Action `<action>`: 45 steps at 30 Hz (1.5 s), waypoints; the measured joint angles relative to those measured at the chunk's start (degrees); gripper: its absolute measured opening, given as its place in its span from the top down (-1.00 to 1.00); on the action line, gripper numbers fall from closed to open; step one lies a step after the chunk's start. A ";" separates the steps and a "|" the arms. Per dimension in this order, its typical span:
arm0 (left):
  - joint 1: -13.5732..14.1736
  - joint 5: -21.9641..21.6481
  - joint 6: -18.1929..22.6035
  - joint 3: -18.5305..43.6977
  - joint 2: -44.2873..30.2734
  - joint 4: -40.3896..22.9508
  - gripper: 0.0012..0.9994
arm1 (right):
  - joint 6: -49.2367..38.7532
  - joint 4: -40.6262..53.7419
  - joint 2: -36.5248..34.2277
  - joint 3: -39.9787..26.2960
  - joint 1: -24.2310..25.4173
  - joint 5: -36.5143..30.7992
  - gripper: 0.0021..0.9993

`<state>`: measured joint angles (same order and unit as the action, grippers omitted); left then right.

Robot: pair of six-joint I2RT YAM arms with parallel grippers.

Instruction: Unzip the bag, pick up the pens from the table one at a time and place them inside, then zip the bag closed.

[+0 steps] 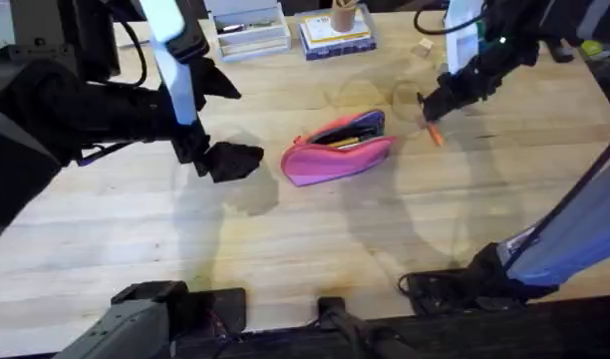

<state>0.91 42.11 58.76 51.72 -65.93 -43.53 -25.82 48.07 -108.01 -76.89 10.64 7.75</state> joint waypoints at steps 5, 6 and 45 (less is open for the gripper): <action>0.00 0.02 0.00 0.00 0.00 0.00 -0.99 | 1.57 -0.08 1.46 -2.88 -0.21 0.41 0.94; 0.00 0.02 0.00 0.00 0.00 0.00 -0.99 | 1.76 -0.08 2.38 -3.21 -0.29 0.71 0.94; 0.01 0.01 0.00 0.00 0.00 0.00 -0.99 | -48.22 15.74 17.27 -6.09 -22.18 31.27 0.94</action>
<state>0.92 42.12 58.76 51.72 -65.93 -43.53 -74.03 63.81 -90.74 -82.98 -11.54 39.02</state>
